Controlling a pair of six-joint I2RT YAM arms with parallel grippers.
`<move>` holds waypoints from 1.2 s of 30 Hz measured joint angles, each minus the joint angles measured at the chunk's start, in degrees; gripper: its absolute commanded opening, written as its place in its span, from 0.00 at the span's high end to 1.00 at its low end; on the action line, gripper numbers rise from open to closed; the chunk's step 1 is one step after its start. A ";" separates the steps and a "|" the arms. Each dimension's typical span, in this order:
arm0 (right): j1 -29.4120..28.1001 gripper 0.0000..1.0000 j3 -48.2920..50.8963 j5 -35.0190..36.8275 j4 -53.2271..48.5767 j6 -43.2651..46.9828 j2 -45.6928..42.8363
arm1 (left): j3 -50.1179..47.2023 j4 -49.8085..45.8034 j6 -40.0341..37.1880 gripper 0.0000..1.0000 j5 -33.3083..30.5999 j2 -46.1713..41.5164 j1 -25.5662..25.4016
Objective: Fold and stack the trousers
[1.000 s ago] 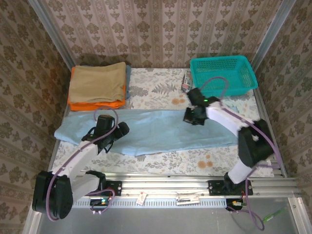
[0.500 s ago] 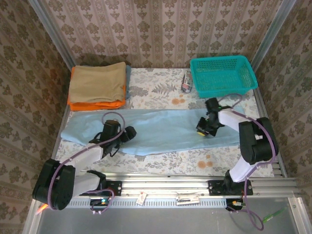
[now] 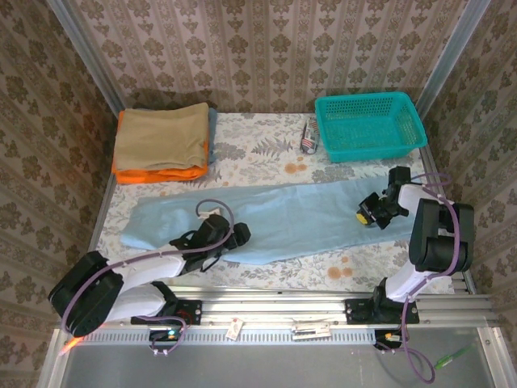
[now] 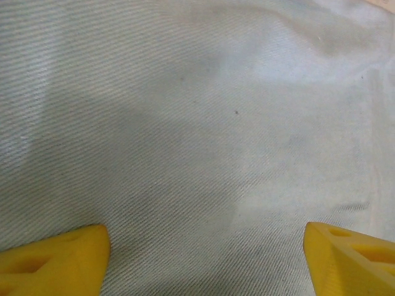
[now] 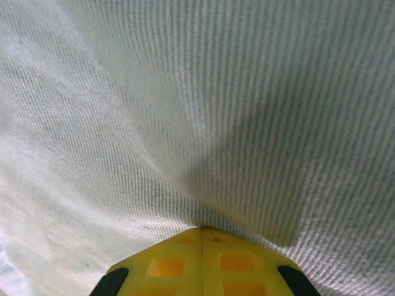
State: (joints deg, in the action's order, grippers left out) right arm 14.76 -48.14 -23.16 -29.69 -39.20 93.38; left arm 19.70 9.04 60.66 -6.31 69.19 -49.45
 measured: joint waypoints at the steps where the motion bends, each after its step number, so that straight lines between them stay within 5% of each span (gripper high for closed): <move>1: 0.63 1.00 -0.04 0.04 0.00 0.00 -0.07 | 0.44 0.68 0.46 0.18 -0.85 0.98 -1.49; 6: -1.75 0.98 -1.22 2.38 -1.60 0.20 -3.45 | 3.69 -1.07 1.03 0.15 -0.48 3.41 -5.27; 11: -19.10 0.97 -9.07 6.67 -3.72 0.63 -7.58 | 7.61 -13.44 -2.58 0.08 0.96 -4.39 -1.60; 15: -33.62 0.98 -16.52 8.37 -3.65 0.57 -4.61 | 10.45 -21.46 -7.04 0.08 1.20 -16.41 9.40; 19: -42.71 0.99 -26.53 8.74 -3.80 0.48 6.25 | 10.73 -27.63 -11.74 0.09 5.22 -25.03 28.15; 24: -45.94 1.00 -37.00 9.11 -5.01 1.14 19.76 | 10.73 -31.76 -15.87 0.10 13.53 -23.98 44.13; 36: -43.78 0.99 -47.12 12.55 -9.46 4.59 32.26 | 4.90 -18.97 -16.15 0.13 22.93 -7.82 51.63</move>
State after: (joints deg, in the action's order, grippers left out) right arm -29.02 -95.26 -10.61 -39.16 -34.61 125.64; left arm 24.60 -9.93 44.51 16.62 61.36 2.17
